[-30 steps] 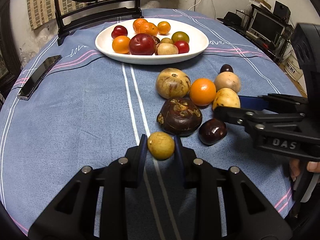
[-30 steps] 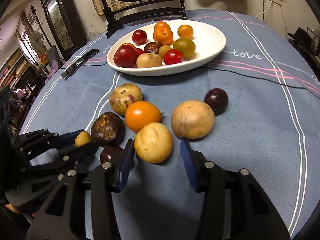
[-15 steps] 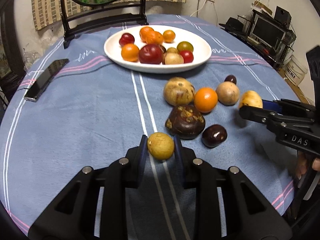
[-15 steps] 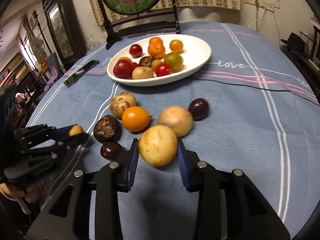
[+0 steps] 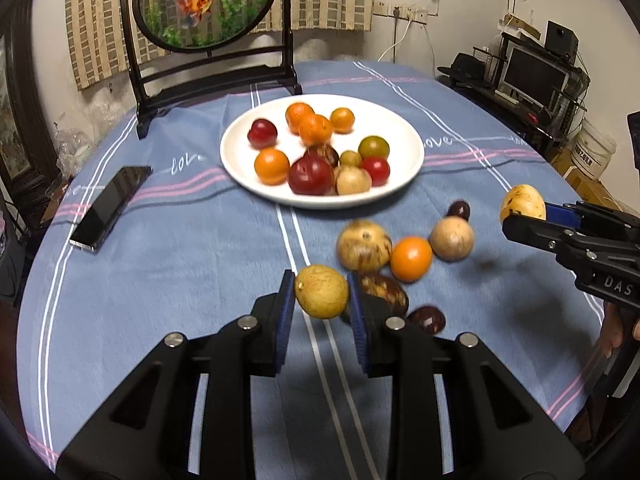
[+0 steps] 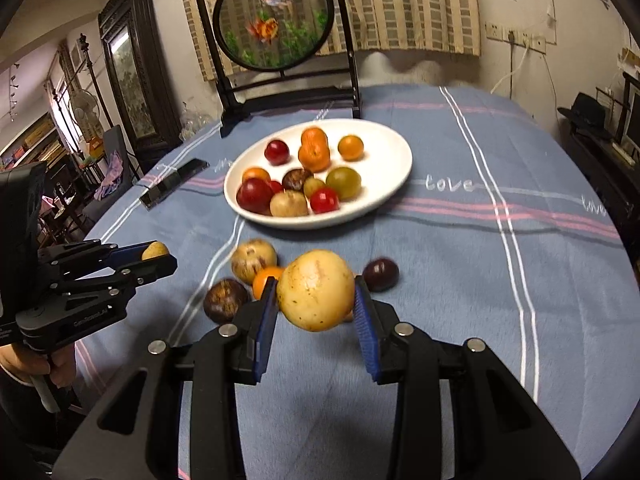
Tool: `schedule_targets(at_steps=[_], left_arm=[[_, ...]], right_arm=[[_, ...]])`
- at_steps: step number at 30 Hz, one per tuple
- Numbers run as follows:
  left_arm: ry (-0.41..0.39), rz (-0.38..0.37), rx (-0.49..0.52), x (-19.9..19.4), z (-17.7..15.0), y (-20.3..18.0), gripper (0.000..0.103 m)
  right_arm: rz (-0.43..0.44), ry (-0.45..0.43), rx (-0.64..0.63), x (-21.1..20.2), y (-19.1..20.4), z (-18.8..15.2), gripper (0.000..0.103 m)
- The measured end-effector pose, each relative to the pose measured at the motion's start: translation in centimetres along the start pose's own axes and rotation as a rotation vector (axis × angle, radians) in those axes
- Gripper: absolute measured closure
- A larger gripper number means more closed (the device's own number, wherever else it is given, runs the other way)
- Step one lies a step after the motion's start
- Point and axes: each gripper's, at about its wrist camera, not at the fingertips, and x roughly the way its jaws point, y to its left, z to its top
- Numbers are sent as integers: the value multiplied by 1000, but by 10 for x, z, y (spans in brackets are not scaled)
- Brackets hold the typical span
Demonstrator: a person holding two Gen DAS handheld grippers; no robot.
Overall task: Organize fruits
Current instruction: 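Carry the citrus and pale fruit onto the white plate and open both tools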
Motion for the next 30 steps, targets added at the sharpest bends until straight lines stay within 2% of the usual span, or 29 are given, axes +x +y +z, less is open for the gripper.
schedule_targets(at_steps=[7,12,16,22,27,30], left_arm=[[-37,14,24,7,39,4,77],[-66,11,-25,19,72,18,77],[-46,37,-61,47,95,27,77],[5,68,-128,94,107,41,76],[29,56,-158,114,110,46,76],[31,51,-163,122,115,46,76]], right_arm=[[-29,-48,-36,9,4,39,65],[-57,-51,-52,34,6,66,65],[-88,-34,-45,63,1,83,66],[-127,1,-6,109,-15,96,66],[-148,28,31,129,-29,97,66],[-132,33,54,136,-36,99,65]])
